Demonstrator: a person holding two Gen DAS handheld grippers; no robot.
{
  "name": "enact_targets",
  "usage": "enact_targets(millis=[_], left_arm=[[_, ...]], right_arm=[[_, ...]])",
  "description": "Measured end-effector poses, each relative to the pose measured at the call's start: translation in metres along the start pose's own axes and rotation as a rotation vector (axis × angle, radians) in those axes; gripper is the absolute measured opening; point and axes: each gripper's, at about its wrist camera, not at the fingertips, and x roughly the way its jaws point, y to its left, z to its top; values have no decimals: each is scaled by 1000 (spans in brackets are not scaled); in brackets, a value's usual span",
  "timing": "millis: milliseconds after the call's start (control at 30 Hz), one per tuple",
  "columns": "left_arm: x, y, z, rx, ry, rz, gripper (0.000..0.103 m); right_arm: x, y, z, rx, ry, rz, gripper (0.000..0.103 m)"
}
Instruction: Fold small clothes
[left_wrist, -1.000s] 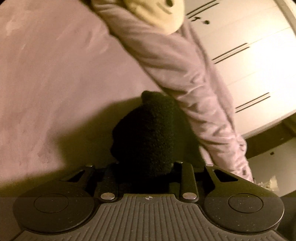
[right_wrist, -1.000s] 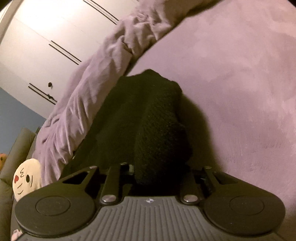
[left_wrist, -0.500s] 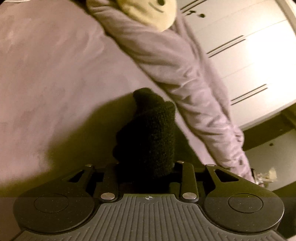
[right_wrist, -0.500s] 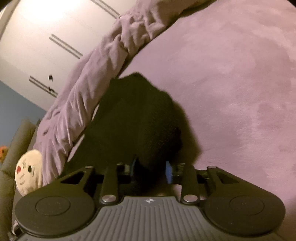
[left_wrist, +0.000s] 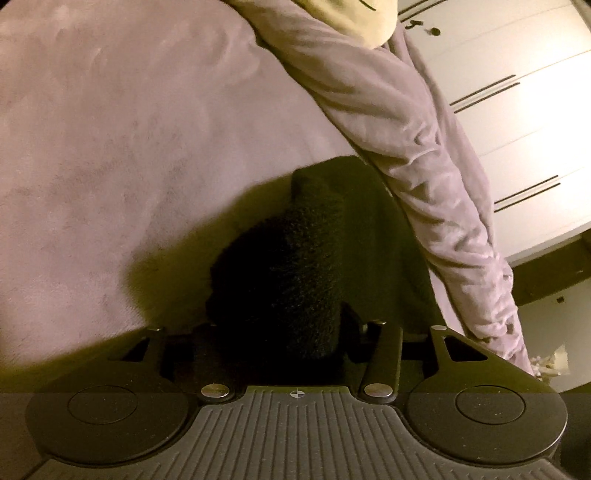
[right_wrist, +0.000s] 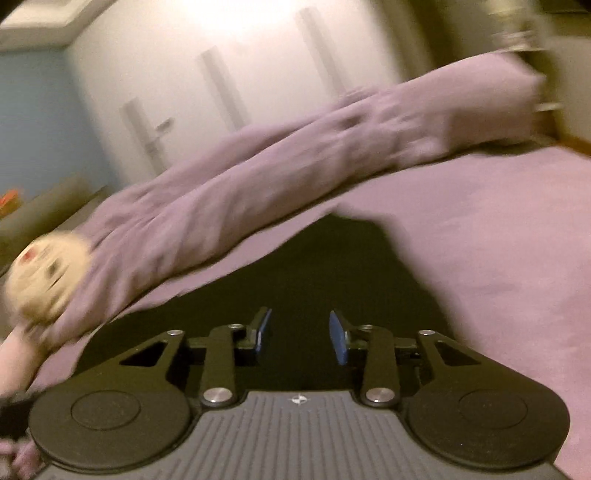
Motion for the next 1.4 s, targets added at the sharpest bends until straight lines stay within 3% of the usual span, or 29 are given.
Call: enact_targets(millis=[67,167,233,300,400,500,667,800,833,1000,1133,1233,1333,1400], left_arm=[[0,-1,-1,6,-11,9,44],[-3,-3,2,-8,-10,13,37],[-8,-12,5,29,-19,14,35],[-16,-30,6,128,-48,9,35],[-26,-56,2,253,-91,7,34],[-32,-66,0,266,-103,-5,34],[-29,-66,0,264,-101,2,34],[-24,-65,0,262,-89,18,34],[-24,-65,0,261,-86,23,34],[-27,-83,-5,336,-99,38,34],[-35,-107,-14,438,-116,28,34],[-35,-120,-21,467,-116,22,34],[-37,-135,-29,499,-132,20,34],[-39,-145,-35,518,-129,4,34]], right_arm=[[22,16,-12,-25,78,55,24],[62,23,-36,-35,244,-12,23],[63,19,-41,-34,216,-5,21],[52,19,-33,3,209,2,21],[31,14,-25,39,116,50,21],[39,25,-19,17,102,41,23],[77,77,-22,-91,93,94,23],[111,97,-52,-198,148,24,23],[114,97,-61,-242,114,25,23],[105,107,-58,-299,108,6,23],[70,99,-63,-234,24,-14,23],[81,89,-86,-317,89,-25,23],[86,99,-70,-367,167,-40,23],[78,96,-56,-318,176,-8,23]])
